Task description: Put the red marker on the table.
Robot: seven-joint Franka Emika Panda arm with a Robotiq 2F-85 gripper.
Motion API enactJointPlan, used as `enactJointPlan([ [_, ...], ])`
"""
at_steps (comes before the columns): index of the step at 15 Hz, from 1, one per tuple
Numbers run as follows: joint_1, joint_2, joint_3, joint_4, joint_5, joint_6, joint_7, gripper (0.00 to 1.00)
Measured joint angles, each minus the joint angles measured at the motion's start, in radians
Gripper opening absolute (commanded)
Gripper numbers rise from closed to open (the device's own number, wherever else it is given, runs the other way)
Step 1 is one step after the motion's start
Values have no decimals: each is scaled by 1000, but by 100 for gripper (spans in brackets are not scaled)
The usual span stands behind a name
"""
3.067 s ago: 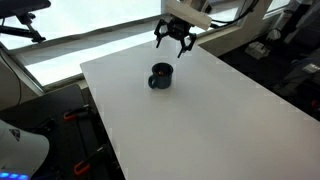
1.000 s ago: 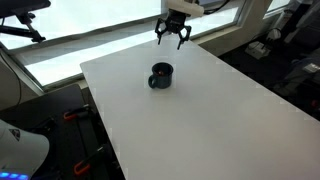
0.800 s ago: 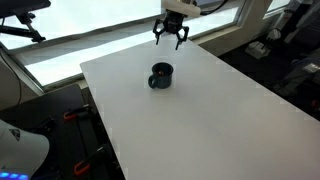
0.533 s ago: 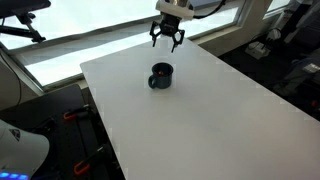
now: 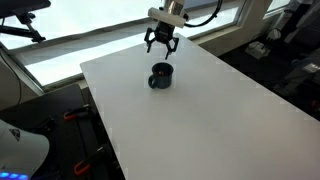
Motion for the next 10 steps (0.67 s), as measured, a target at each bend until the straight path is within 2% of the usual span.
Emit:
enactJointPlan([
  [3, -17, -24, -3, -58, 1, 24, 3, 89],
  [4, -24, -33, -3, -75, 1, 32, 3, 91],
  [7, -44, -61, -8, -123, 2, 51, 4, 87],
  [10, -58, -80, -15, -156, 3, 64, 4, 89],
])
